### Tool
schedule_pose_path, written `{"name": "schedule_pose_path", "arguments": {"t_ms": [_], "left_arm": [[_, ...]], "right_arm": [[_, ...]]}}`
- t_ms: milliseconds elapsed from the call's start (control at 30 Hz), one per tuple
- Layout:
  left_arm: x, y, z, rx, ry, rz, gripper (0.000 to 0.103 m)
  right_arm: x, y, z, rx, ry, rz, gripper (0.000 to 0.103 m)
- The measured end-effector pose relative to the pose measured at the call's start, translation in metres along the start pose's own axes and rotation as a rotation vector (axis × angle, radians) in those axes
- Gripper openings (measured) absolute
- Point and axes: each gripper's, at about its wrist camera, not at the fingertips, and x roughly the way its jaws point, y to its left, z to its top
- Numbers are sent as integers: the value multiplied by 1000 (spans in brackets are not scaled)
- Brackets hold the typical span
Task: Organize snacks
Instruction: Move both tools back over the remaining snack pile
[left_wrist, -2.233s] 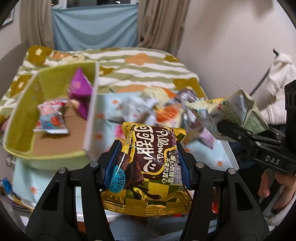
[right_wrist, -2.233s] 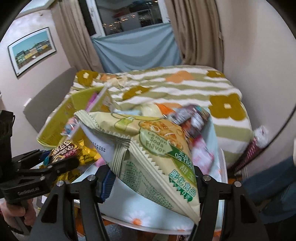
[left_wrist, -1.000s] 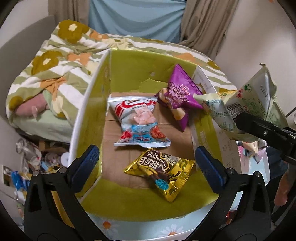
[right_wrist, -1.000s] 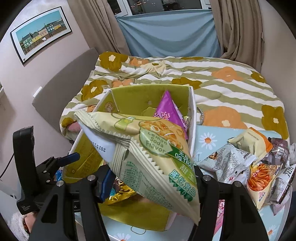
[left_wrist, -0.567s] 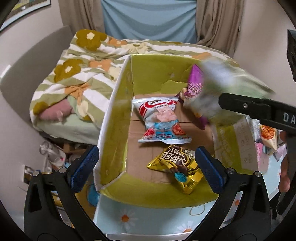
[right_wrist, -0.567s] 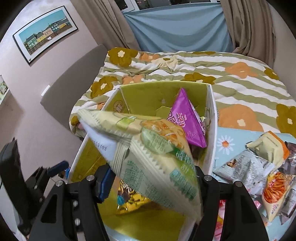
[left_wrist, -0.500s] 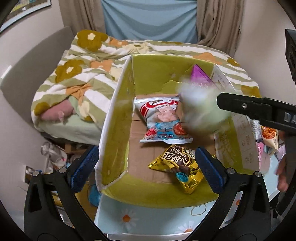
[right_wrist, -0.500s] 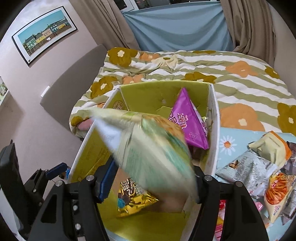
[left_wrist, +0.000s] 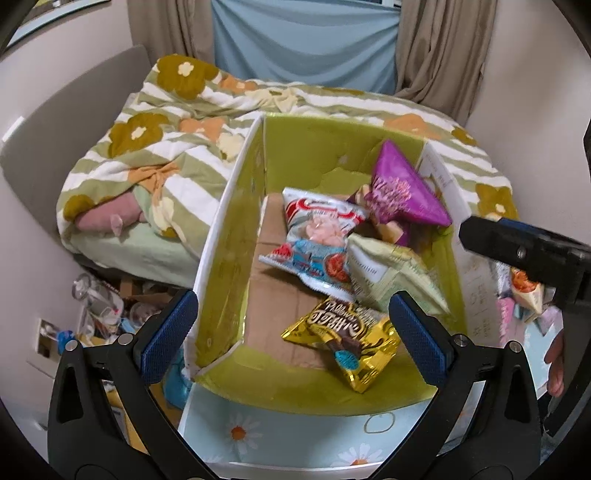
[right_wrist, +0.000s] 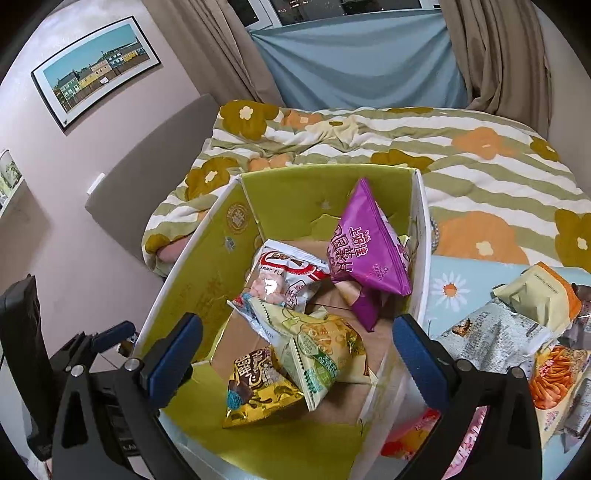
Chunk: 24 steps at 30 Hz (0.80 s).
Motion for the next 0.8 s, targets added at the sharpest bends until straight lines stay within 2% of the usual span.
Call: {"name": "schedule_pose_path", "arguments": {"t_ms": [200,400,633,800], "left_arm": [[-20,-8,12,24,-38,-25,103],[-43,-26,23,73,-85,-103,103],[-56,-64,23,169,-116,-222,103],[-58,-97,14,220,-108,-266,103]], "right_arm": [[-31,4,3,-30,-58,-26,102],[-71,7,-1,-31,-136,-62,103],[-118,-8,-21,44,-205,-148,103],[-156,-35,-44,93,-256,-246,103]]}}
